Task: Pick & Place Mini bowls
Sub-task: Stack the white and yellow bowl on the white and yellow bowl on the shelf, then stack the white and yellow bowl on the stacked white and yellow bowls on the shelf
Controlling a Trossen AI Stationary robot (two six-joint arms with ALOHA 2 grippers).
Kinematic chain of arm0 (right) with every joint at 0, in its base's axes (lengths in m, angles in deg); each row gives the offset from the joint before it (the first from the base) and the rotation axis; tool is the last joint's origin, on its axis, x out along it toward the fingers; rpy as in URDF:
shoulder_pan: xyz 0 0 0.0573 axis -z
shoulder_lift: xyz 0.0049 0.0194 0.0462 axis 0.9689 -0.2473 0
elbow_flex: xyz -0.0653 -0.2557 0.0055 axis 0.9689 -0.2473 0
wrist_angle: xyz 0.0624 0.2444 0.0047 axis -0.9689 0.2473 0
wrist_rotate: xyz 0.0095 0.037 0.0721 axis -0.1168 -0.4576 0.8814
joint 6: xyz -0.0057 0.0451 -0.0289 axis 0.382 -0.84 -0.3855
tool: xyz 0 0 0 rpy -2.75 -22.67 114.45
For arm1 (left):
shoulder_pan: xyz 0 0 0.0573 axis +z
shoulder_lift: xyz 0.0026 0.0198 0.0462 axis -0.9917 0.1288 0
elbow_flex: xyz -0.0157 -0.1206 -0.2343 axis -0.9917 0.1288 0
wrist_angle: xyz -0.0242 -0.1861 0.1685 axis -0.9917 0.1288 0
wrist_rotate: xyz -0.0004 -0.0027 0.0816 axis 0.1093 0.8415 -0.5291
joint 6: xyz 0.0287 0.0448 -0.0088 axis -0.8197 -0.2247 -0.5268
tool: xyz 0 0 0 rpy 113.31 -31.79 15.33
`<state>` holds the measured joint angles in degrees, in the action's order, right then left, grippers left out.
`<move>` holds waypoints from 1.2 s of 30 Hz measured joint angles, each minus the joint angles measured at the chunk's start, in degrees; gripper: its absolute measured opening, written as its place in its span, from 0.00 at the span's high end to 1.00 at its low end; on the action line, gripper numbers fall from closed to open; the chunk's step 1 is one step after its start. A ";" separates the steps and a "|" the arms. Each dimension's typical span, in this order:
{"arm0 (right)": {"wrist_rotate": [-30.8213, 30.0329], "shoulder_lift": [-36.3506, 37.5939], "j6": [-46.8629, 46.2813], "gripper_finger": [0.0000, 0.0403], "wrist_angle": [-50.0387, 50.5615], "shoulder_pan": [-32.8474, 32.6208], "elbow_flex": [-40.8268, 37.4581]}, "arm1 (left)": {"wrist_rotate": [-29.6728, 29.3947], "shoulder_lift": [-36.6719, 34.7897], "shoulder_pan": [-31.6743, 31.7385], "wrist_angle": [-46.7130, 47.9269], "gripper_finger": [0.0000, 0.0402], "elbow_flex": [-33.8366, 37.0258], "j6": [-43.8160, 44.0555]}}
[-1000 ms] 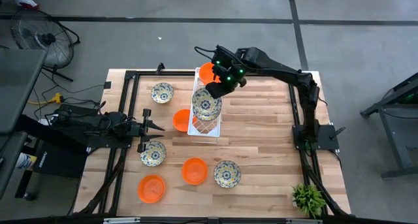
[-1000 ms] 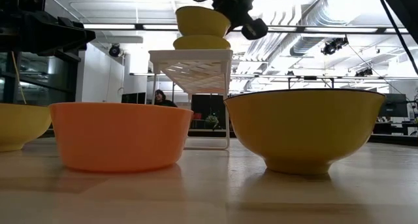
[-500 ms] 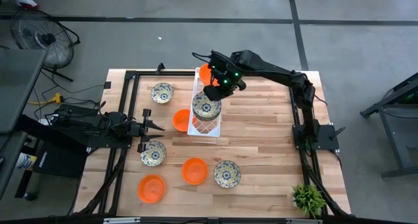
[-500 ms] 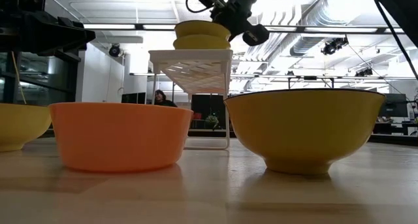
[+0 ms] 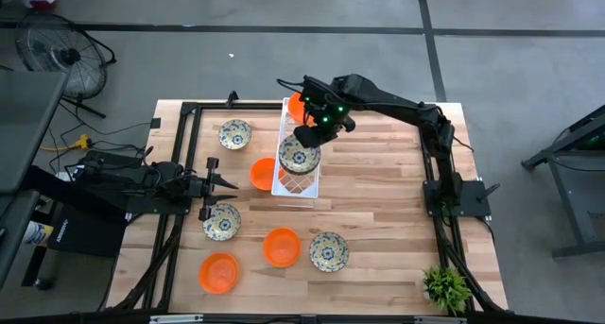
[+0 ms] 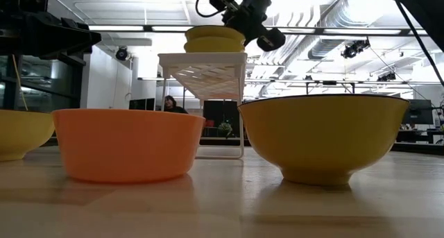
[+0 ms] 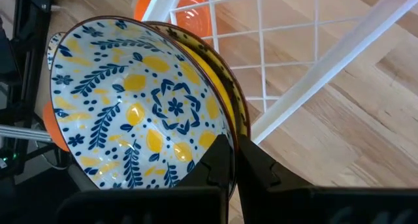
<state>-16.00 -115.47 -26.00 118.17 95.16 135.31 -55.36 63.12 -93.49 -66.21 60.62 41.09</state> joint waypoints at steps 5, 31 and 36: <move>0.36 -0.15 1.35 1.00 0.01 -0.07 0.00 | 0.03 -0.01 0.02 0.00 0.75 0.00 0.01; -1.35 1.10 6.04 0.80 -1.26 0.07 0.00 | 0.14 -0.01 0.00 0.00 0.75 0.00 0.01; -2.88 2.74 7.55 0.78 -0.67 0.09 0.00 | 0.14 0.01 0.01 0.00 0.75 0.00 0.00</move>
<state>-18.88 -112.73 -18.45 117.50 95.25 135.31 -55.22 63.13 -93.48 -66.21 60.62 41.09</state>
